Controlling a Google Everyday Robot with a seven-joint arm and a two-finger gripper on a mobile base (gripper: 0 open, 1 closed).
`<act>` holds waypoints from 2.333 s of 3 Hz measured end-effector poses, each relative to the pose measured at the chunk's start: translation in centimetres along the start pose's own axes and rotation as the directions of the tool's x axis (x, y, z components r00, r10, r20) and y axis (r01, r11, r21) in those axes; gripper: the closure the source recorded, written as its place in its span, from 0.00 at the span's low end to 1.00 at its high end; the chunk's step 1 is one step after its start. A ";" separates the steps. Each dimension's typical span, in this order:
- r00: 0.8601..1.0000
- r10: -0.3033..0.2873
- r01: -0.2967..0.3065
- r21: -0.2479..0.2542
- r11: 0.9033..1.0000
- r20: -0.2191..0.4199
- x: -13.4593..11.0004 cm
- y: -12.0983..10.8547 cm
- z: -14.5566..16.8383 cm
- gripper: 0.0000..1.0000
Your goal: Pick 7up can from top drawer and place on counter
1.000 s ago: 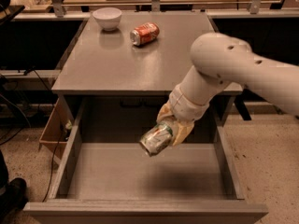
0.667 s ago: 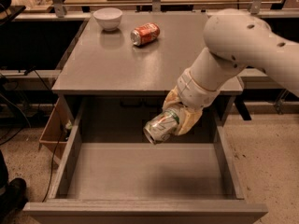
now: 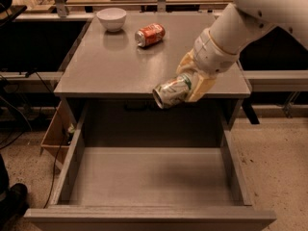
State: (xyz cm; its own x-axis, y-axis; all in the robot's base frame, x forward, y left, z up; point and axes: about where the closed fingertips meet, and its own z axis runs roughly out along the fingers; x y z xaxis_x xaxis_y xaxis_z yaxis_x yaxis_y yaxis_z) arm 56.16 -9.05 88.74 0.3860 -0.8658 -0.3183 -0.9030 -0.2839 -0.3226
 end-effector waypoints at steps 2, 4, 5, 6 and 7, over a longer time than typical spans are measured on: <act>0.992 0.111 -0.120 0.166 0.979 0.063 3.2 -8.0 -2.2 1.00; 0.949 0.276 -0.305 0.226 0.925 0.152 8.4 -11.7 1.4 1.00; 0.920 0.342 -0.378 0.207 0.902 0.192 10.3 -12.4 4.3 0.82; 0.906 0.376 -0.410 0.185 0.893 0.192 10.9 -13.2 5.5 0.50; 0.906 0.376 -0.410 0.185 0.893 0.192 10.9 -13.2 5.4 0.27</act>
Offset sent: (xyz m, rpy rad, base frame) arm 0.1375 -0.0306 0.0466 0.2318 -0.1313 -0.2553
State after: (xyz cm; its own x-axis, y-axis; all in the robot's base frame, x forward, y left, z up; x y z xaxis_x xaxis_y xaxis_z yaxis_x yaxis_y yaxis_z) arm 73.30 -12.51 84.71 0.0465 -0.8123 -0.5813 -0.9296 0.1778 -0.3228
